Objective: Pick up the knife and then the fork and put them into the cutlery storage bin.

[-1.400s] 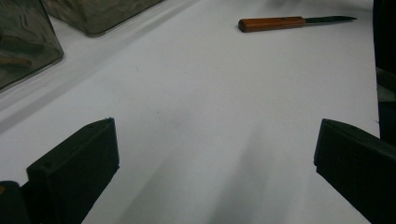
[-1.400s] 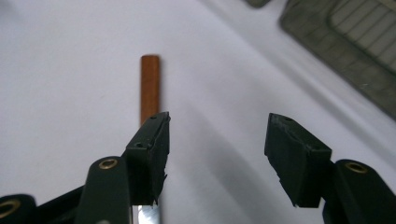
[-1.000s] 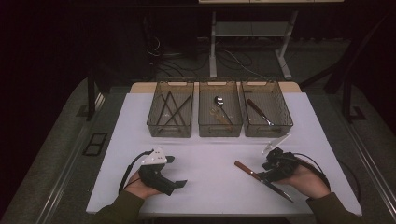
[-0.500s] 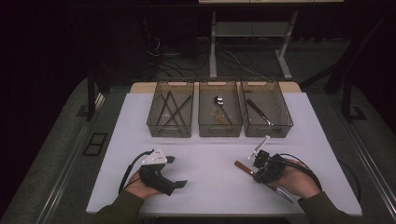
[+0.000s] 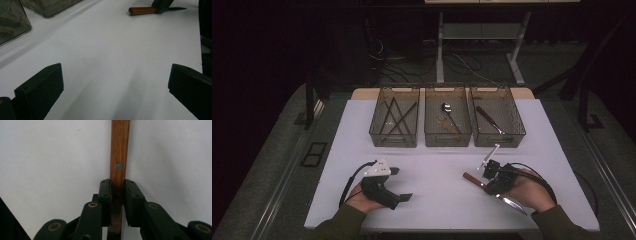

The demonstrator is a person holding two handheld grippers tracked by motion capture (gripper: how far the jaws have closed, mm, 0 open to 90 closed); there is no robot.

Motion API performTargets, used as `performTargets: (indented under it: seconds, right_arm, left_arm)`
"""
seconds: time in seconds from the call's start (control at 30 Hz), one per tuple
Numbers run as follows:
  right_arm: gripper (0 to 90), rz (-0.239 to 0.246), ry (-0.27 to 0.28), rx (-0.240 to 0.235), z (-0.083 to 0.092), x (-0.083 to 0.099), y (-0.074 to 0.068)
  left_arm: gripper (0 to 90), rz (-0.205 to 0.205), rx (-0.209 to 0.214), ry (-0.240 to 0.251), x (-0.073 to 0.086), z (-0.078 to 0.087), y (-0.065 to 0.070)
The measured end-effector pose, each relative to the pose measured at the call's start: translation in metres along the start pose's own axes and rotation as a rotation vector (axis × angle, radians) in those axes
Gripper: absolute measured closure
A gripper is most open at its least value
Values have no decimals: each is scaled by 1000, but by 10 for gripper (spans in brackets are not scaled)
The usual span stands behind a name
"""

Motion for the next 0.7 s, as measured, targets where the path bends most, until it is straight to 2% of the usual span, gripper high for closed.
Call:
performTargets:
  seconds: [0.1, 0.23, 0.6, 0.7]
  right_arm:
    - [773, -5, 39, -1, 5, -1, 5]
    - [773, -34, 97, -5, 16, -1, 10]
    - [774, -94, 303, -13, 49, -1, 30]
    - [774, -112, 362, 1, 61, -1, 37]
  left_arm:
    - [0, -1, 0, 1, 0, 0, 0]
    - [0, 0, 1, 0, 0, 0, 0]
    - [0, -3, 2, -1, 0, 0, 0]
    - [0, -7, 2, -1, 0, 0, 0]
Point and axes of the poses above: each handheld gripper's, and its own axes: z roughly backward along the jaws, x roughly out of its underside, y roughly to its right, the point moved 9 cm from there along -z, roughly forward along the jaws, and after that the axes turned 7 degrees about -x, right-handed, at the moved point
